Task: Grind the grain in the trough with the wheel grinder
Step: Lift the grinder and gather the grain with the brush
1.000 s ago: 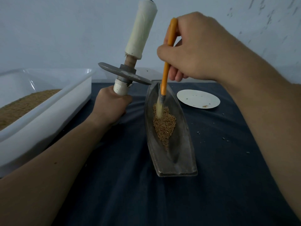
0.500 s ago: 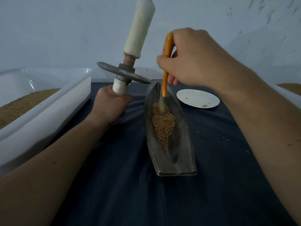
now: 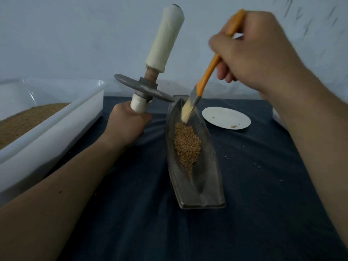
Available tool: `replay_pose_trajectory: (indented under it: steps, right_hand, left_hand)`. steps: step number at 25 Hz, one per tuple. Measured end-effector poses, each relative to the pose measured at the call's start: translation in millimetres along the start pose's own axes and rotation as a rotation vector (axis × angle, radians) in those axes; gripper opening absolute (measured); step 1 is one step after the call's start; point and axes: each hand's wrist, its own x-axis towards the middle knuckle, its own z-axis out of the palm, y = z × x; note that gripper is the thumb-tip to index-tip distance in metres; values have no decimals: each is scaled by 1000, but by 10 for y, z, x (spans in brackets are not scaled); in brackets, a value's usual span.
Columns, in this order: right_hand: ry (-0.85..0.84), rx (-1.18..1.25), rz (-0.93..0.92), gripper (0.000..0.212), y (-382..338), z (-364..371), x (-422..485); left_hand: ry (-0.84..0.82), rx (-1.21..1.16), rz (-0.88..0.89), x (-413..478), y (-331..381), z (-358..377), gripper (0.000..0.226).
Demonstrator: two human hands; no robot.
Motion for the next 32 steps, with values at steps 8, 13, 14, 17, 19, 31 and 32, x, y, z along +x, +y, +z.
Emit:
replay_pose_trajectory:
  steps: [8, 13, 14, 17, 19, 31, 32]
  right_hand:
    - [-23, -172, 34, 8, 1130, -275, -579]
    - [-450, -470, -95, 58, 1445, -149, -835]
    - [-471, -515, -91, 67, 1484, -128, -839]
    - [-531, -608, 8, 84, 1505, -80, -844]
    - [-601, -641, 67, 91, 1510, -63, -848]
    - [-41, -210, -36, 74, 950, -218, -785]
    - [40, -224, -123, 77, 782, -242, -734]
  left_hand:
    - [-18, 55, 44, 7, -19, 9, 10]
    - [-25, 118, 97, -1, -12, 39, 15]
    - [-29, 132, 106, -1, -7, 39, 15]
    - [-35, 136, 110, -17, 2, 35, 13]
    - [-38, 116, 103, -17, 11, 24, 13]
    - [-27, 291, 172, -31, 5, 61, 17]
    - [-43, 334, 195, -47, 28, 60, 17]
